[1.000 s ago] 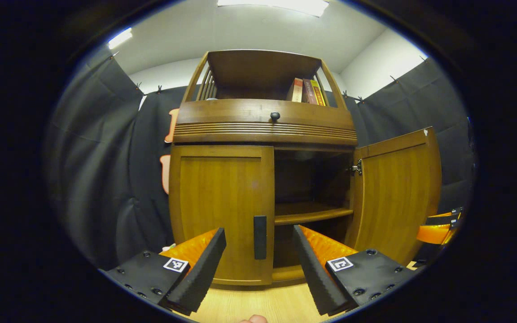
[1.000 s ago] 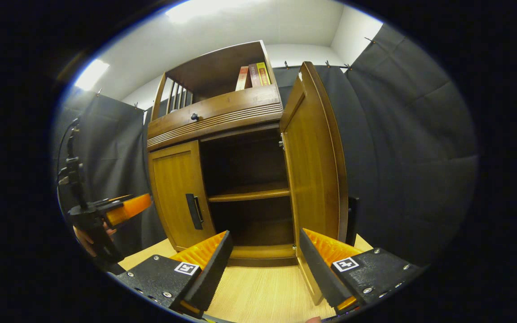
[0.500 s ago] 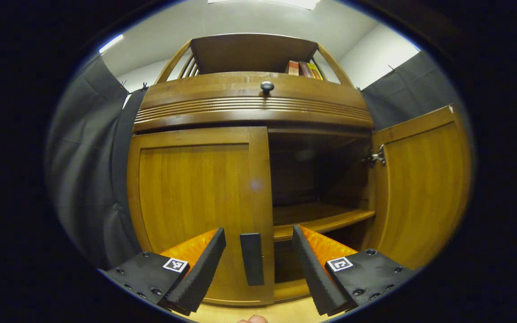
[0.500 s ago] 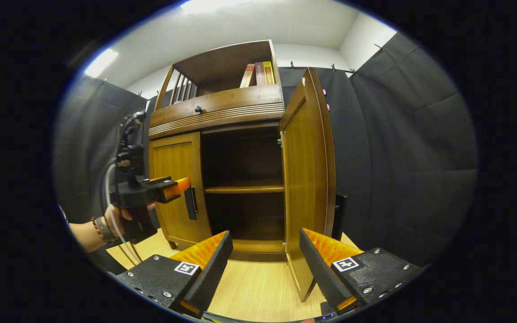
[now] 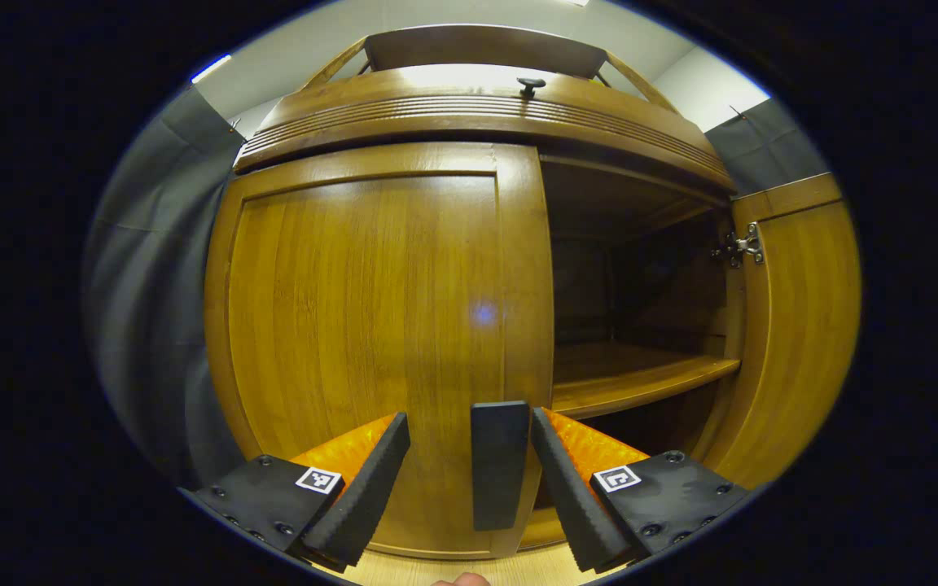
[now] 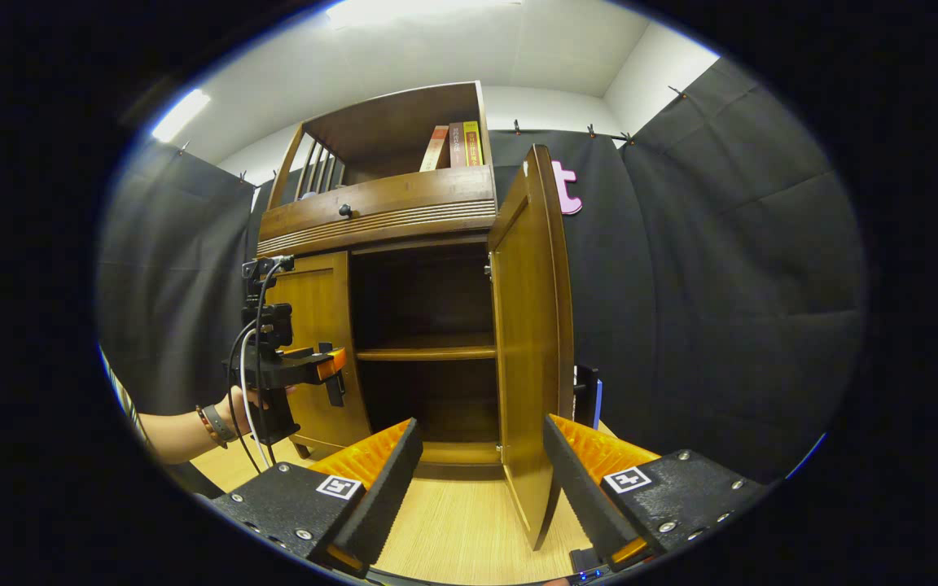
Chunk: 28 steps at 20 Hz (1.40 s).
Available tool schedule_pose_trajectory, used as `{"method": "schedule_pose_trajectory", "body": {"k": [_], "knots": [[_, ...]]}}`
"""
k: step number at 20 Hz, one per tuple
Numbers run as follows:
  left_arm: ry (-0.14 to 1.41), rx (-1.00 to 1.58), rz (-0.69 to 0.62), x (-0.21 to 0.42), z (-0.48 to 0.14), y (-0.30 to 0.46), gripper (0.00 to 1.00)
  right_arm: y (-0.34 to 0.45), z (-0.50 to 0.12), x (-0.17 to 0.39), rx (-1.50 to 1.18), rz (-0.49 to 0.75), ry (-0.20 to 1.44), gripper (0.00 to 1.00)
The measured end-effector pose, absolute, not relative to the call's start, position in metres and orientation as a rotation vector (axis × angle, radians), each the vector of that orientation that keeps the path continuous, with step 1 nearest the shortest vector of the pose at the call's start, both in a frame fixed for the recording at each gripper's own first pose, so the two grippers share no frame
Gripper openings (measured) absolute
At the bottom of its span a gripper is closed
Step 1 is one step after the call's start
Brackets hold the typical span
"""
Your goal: Open the right door of the double-door shoe cabinet with the right hand, and open the left door with the left hand.
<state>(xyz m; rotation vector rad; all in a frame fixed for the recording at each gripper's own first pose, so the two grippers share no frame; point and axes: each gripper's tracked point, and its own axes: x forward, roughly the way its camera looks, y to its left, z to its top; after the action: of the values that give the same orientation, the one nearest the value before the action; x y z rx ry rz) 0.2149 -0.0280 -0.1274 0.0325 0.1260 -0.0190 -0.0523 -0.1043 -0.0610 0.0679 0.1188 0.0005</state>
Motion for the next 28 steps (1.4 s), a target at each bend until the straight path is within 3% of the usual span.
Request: {"method": "schedule_pose_trajectory", "body": {"k": [2, 12, 13, 16, 19, 24, 28], "knots": [[0.179, 0.037, -0.035, 0.218, -0.142, -0.029, 0.95, -0.108, -0.059, -0.052, 0.074, -0.008, 0.116, 1.0], [0.147, -0.037, -0.033, 0.218, -0.144, -0.03, 0.96, -0.109, -0.058, -0.048, 0.069, 0.003, 0.11, 1.0], [0.145, -0.055, -0.032, 0.219, -0.145, -0.03, 0.93, -0.109, -0.06, -0.048, 0.069, 0.005, 0.115, 1.0], [0.148, -0.062, -0.031, 0.219, -0.147, -0.031, 1.0, -0.111, -0.06, -0.049, 0.075, 0.003, 0.122, 1.0], [0.143, -0.092, -0.043, 0.219, -0.146, -0.039, 0.82, -0.116, -0.058, -0.052, 0.074, -0.009, 0.115, 1.0], [0.143, -0.064, -0.064, 0.213, -0.15, -0.047, 0.43, -0.12, -0.059, -0.055, 0.08, -0.029, 0.114, 1.0], [0.15, -0.046, -0.065, 0.215, -0.15, -0.046, 0.36, -0.116, -0.064, -0.058, 0.081, -0.031, 0.126, 1.0]]}}
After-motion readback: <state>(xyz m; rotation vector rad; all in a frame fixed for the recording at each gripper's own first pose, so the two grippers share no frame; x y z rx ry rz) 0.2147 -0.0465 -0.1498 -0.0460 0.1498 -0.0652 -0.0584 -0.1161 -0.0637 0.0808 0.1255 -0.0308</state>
